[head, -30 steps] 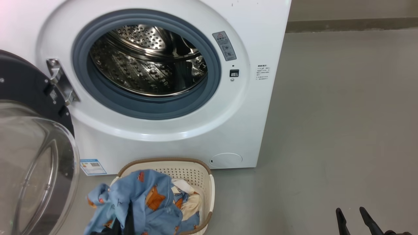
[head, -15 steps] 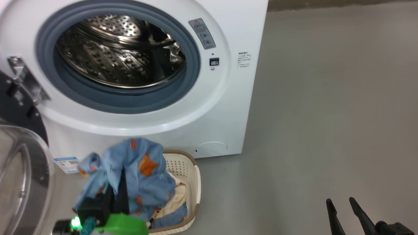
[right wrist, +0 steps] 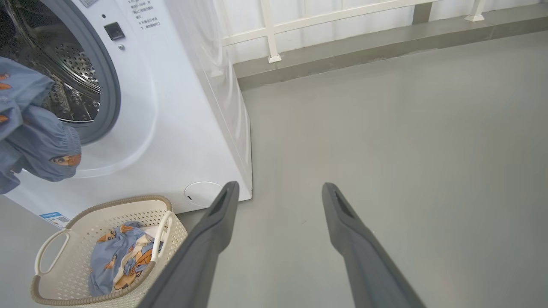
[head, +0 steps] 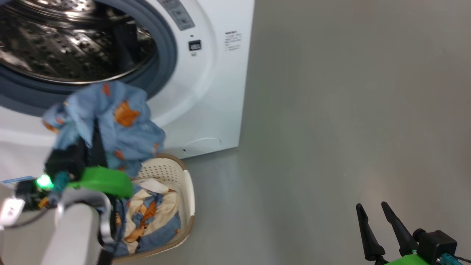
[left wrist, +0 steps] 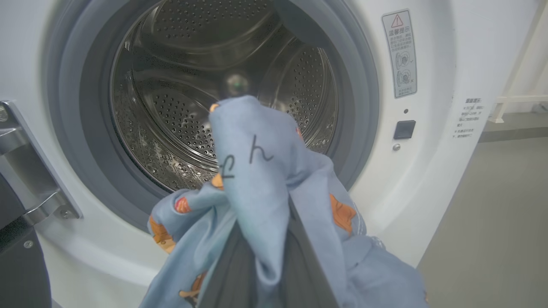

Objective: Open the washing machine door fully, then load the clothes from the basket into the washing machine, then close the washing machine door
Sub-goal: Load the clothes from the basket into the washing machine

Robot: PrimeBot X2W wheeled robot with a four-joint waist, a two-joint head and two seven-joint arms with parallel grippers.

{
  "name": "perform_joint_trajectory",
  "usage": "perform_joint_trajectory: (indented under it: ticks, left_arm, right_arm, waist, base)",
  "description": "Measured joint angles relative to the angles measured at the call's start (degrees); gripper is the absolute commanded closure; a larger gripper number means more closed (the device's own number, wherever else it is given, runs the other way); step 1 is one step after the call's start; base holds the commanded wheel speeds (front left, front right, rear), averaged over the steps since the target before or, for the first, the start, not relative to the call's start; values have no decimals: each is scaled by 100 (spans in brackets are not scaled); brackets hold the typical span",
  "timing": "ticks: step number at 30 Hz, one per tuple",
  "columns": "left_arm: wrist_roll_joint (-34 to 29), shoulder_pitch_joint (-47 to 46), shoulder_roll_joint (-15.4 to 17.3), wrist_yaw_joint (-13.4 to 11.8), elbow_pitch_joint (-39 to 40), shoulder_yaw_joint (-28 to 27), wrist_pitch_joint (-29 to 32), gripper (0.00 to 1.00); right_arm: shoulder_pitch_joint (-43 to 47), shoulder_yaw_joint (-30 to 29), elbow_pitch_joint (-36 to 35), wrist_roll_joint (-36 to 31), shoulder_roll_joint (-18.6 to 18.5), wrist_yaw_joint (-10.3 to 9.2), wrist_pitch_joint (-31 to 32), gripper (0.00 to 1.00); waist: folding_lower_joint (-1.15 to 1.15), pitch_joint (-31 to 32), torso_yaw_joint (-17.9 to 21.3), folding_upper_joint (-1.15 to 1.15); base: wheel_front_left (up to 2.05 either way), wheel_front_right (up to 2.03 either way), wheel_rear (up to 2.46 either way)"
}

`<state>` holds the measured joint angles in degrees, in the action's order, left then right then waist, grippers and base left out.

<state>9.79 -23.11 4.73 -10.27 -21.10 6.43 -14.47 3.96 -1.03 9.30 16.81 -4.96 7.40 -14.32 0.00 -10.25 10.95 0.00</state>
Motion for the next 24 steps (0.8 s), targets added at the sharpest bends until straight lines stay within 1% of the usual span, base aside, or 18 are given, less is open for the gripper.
perform_joint_trajectory:
  ticks: [6, 9, 10, 11, 16, 24]
  left_arm:
    - [-65, -878, 308, -57, -630, -319, -16, 100]
    - [-181, -1352, 515, -66, -1035, -363, -16, 100]
    - [-256, -1707, 645, -116, -1301, -385, -15, 100]
    - [-256, -1707, 645, -116, -1301, -385, -15, 100]
    - [-483, -2713, 931, -160, -1793, -366, -15, 100]
    - [-838, -3939, 1171, -279, -2270, -170, -16, 100]
  right_arm:
    - [-188, 190, 82, 120, 23, 0, 0, 0]
    - [-289, 311, 125, 159, 49, 0, 0, 0]
    - [-358, 380, 144, 203, 46, 0, 1, 0]
    - [-358, 380, 144, 203, 46, 0, 1, 0]
    - [-606, 534, 177, 371, 20, 0, 1, 0]
    - [-941, 800, 194, 554, -80, 0, 0, 0]
  waist:
    - [0, -355, 333, 0]
    - [0, -581, 474, 0]
    - [0, -746, 558, 0]
    - [0, -746, 558, 0]
    - [0, -1209, 746, 0]
    - [0, -1946, 979, 0]
  base:
    - [0, 0, 0]
    - [0, 0, 0]
    - [0, 0, 0]
    - [0, 0, 0]
    - [0, 0, 0]
    - [0, 0, 0]
